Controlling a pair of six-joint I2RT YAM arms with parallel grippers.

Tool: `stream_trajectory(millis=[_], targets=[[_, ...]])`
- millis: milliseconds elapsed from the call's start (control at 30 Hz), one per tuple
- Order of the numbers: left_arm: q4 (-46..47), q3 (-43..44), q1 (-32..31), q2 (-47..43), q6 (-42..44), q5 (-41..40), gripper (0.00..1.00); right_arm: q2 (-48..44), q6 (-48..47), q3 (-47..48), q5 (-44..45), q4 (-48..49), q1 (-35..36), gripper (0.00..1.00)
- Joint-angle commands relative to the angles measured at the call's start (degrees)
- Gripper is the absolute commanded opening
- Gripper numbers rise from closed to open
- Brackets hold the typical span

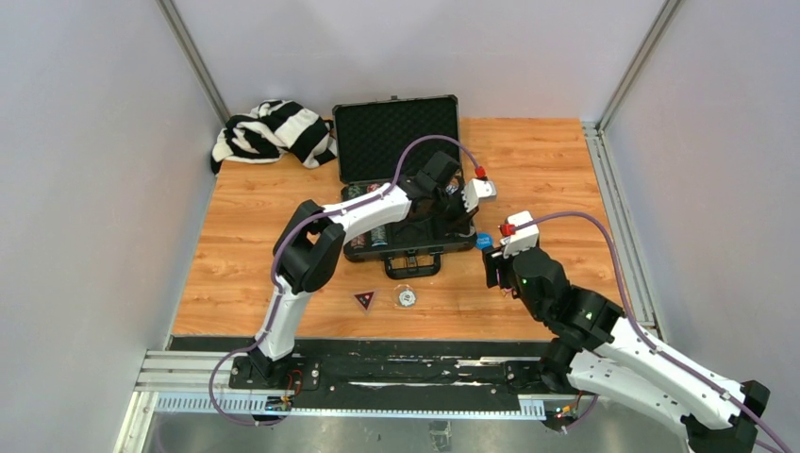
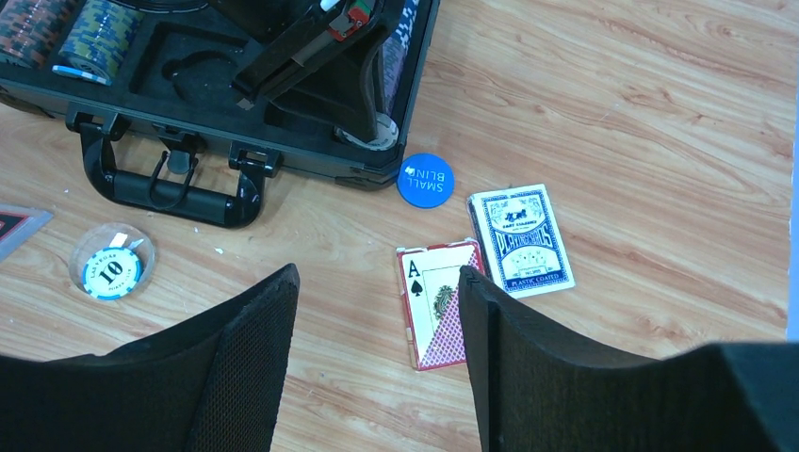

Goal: Pack up texas hold em set

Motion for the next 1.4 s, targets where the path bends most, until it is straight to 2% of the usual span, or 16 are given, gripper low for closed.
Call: stream_trajectory(millis=[0,133,433,467,600,1000,1133,1200,1267,1367], targets=[[-4.64,-1.59,0.24,0.49,3.35,-3.43,0.02,0.53,0.22,0.53,0.15,-0.92,-0.58,0.62],[-6.94,-2.07,0.24,0.56,4.81,-4.73,0.03,1.00,0.20,0.52,0.15,-0.94,-0.59,0.62],[-7.33,-2.72,0.24,0.70,4.69,-6.56,0.13,1.54,0.21,0.44,-0.19,-0.81,-0.59,0.62],[-7.37,-2.64,0.30,0.79,4.67,-6.94,0.17,1.62,0.17,0.40,-0.20,-0.80,-0.59,0.62],[-7.49,-2.62,0.24,0.88,4.63,-7.51,0.25,1.82,0.28,0.32,0.16,-0.68,-0.59,0.62],[-6.83,-2.22,0.24,-0.28,3.38,-8.97,0.30,2.11,0.47,0.26,-0.23,-0.69,-0.59,0.62],[-0.11,-5.02,0.32,-5.68,0.27,-9.93,0.30,3.41,1.38,0.23,-1.47,-0.34,-0.59,0.64],[6.79,-8.87,0.39,-10.17,-3.19,-12.08,0.31,5.09,3.36,0.05,-2.53,-0.38,-0.59,0.81],[15.06,-13.86,1.04,-14.54,-7.46,-16.25,0.32,7.12,4.21,-0.16,-4.88,1.01,-0.55,0.86],[24.06,-20.51,3.64,-20.04,-14.80,-20.72,0.34,10.57,4.18,0.07,-11.64,3.29,-0.55,0.87]])
